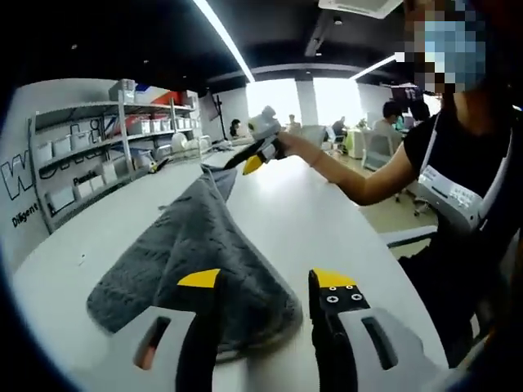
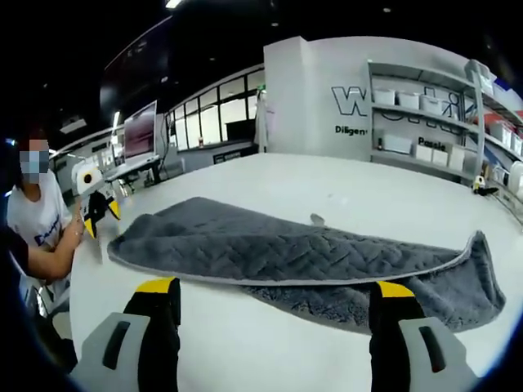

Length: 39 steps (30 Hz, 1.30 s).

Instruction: Open the folded towel by lifting each exposed corner and separating the folded layers until the towel lies flat within the target outline without major curled edges

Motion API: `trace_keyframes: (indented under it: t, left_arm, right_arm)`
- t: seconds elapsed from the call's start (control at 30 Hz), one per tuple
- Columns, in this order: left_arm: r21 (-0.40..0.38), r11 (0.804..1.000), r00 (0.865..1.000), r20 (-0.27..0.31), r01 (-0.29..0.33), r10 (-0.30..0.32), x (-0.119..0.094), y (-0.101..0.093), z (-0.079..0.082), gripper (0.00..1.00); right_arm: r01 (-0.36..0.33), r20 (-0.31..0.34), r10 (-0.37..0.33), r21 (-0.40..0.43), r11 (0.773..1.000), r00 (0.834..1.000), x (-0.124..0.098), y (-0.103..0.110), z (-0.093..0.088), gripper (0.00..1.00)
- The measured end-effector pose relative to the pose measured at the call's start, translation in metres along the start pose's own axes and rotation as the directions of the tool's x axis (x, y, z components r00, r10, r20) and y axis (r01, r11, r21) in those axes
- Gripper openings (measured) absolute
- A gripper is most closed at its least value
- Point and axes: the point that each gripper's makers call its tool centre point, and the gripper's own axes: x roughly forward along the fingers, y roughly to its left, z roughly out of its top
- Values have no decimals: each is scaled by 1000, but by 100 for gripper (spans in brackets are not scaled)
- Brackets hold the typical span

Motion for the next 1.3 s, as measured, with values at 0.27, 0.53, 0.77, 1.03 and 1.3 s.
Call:
trace_keyframes:
  t: [0.27, 0.53, 0.77, 1.03, 1.3]
  left_arm:
    - [-57, 987, 985, 84, -150, 154, -11, 24, 19, 84]
    - [-152, 939, 939, 107, -310, 327, -27, 58, 23, 99]
    - [-151, 917, 917, 98, -370, 387, -34, 69, 21, 99]
    - [-120, 932, 936, 48, -341, 349, -19, 57, 13, 99]
    - [-117, 940, 946, 22, -319, 323, -13, 52, 8, 99]
  right_arm:
    - [45, 18, -45, 5, 999, 999, -12, -20, 10, 98]
    - [149, 39, -152, 72, 986, 988, -37, -59, 16, 98]
    - [280, 66, -293, 163, 946, 954, -57, -107, 19, 89]
    - [471, -4, -479, 197, 860, 878, -56, -191, 19, 71]
    - [595, -65, -603, 272, 756, 795, -46, -261, 29, 56]
